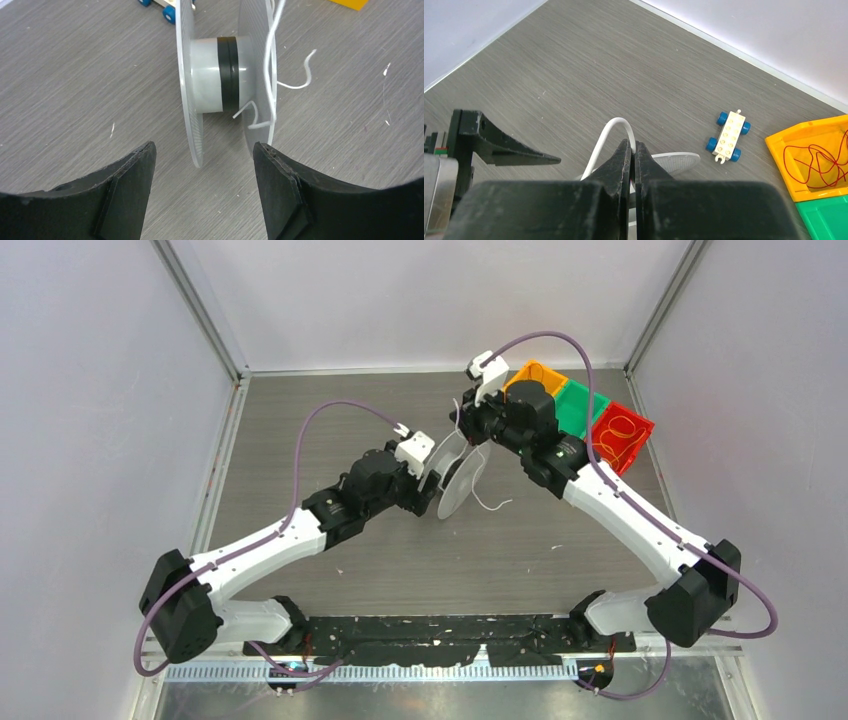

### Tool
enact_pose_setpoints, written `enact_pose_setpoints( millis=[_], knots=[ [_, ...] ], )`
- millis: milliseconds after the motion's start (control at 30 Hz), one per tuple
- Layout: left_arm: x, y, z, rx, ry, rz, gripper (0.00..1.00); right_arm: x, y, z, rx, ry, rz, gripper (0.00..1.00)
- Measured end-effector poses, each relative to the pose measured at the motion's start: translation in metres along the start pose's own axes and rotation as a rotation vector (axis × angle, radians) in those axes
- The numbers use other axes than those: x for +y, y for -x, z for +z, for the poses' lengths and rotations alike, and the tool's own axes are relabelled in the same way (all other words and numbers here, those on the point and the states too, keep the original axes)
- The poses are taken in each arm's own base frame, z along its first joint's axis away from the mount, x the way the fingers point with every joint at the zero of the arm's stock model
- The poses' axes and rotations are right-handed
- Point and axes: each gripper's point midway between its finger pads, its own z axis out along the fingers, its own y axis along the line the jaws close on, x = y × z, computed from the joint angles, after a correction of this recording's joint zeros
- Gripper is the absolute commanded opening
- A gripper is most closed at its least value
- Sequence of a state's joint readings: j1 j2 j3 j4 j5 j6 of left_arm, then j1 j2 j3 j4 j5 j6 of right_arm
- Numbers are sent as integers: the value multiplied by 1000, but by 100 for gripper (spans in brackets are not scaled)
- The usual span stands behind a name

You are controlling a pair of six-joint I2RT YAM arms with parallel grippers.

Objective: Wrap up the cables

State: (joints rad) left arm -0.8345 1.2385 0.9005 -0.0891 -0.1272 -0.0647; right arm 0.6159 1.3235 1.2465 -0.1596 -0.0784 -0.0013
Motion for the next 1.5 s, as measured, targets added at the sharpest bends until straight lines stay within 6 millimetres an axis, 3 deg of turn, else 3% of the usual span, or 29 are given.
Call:
enact_pose_setpoints(
  millis=[267,833,1033,1500],
  knots=[
    [-5,-4,3,-15,-36,17,75,0,3,6,3,-22,13,6],
    [0,8,9,-99,-35,-30,75,10,7,10,7,-7,27,6],
    [2,10,12,-113,-21,-33,70,12,7,11,10,-4,34,5],
    [11,-11,29,-52,33,-26,57,13,6,11,10,-6,42,6]
  ],
)
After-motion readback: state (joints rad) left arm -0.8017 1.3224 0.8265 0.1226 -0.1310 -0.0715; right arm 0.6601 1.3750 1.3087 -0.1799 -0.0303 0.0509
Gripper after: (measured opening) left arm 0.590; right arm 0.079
